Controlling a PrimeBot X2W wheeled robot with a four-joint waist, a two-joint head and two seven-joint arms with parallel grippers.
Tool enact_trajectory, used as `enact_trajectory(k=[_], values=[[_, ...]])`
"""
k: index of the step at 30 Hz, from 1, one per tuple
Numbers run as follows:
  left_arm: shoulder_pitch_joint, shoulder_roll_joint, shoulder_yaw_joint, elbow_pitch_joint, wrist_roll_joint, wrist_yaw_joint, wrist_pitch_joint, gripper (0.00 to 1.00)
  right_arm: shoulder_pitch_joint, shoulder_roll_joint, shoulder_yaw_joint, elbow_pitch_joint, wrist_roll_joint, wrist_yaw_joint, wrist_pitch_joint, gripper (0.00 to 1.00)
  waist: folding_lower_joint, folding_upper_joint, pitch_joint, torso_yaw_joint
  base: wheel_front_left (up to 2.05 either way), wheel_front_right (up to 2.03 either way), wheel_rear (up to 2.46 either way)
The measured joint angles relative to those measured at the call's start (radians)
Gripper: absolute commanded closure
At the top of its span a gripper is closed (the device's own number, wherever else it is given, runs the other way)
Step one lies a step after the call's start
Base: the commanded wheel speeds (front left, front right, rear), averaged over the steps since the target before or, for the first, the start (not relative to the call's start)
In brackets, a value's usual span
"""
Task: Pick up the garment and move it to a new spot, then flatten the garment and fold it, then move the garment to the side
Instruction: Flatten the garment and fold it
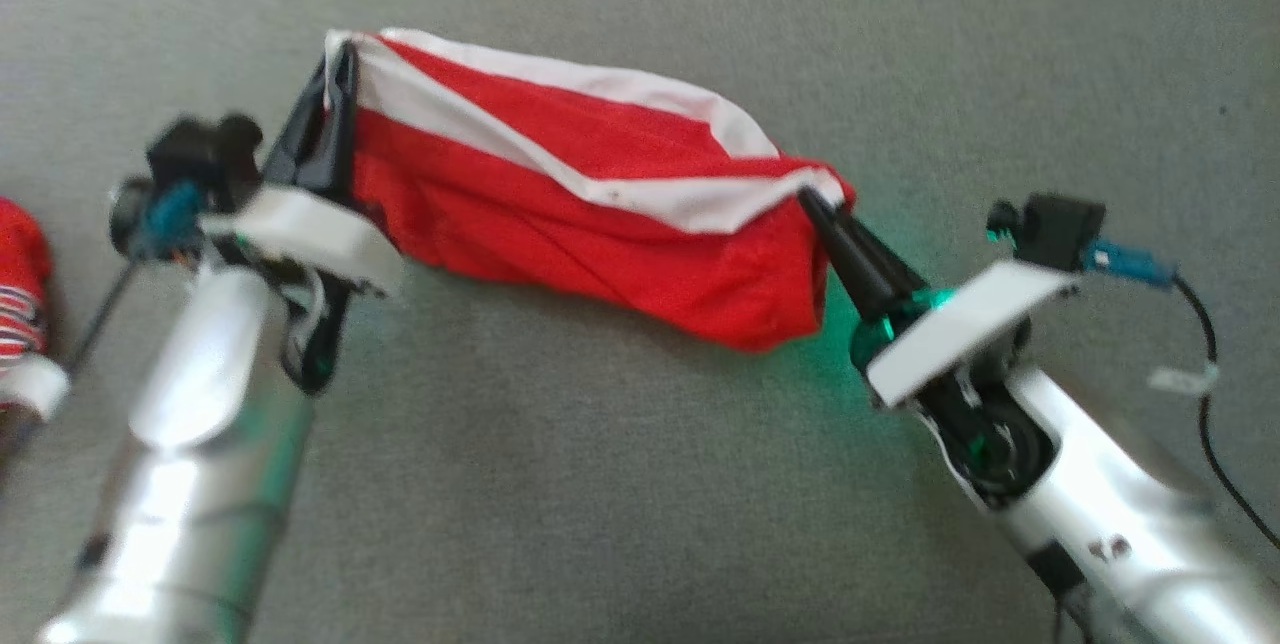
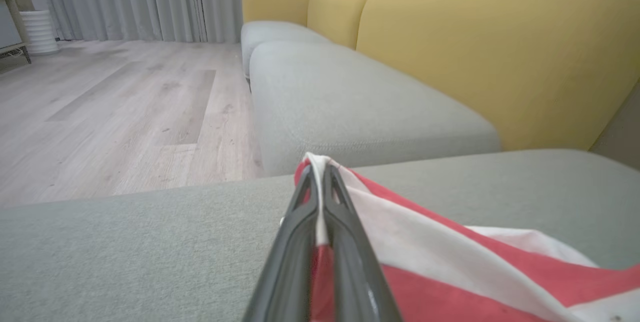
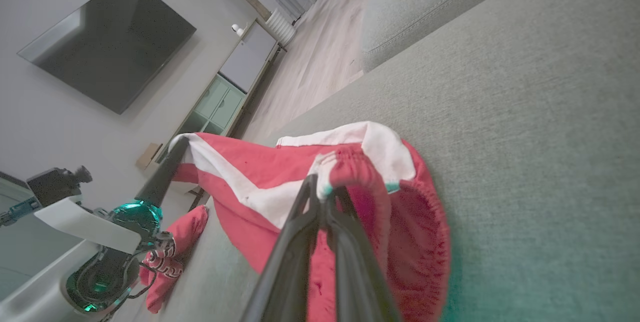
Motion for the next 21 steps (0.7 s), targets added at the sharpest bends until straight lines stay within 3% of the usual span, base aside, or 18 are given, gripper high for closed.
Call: enact_trajectory(k=[8, 21], values=[[-0.187, 0.044, -0.067, 0.202, -0.027, 0.000, -0.007, 1.00, -0.128, 0.075, -0.003, 0.088, 0.028, 0.000, -0.001, 1.00, 0.0000, 0.0000, 0.104, -0.046, 0.00, 0.00, 0.00], [-0.294, 0.048, -0.112, 0.422, -0.053, 0.000, -0.039, 1.00, -0.165, 0.080, 0.041, 0.137, 0.070, 0.000, -0.066, 1.00, -0.0004, 0.0000, 0.127, -0.062, 0.00, 0.00, 0.00]])
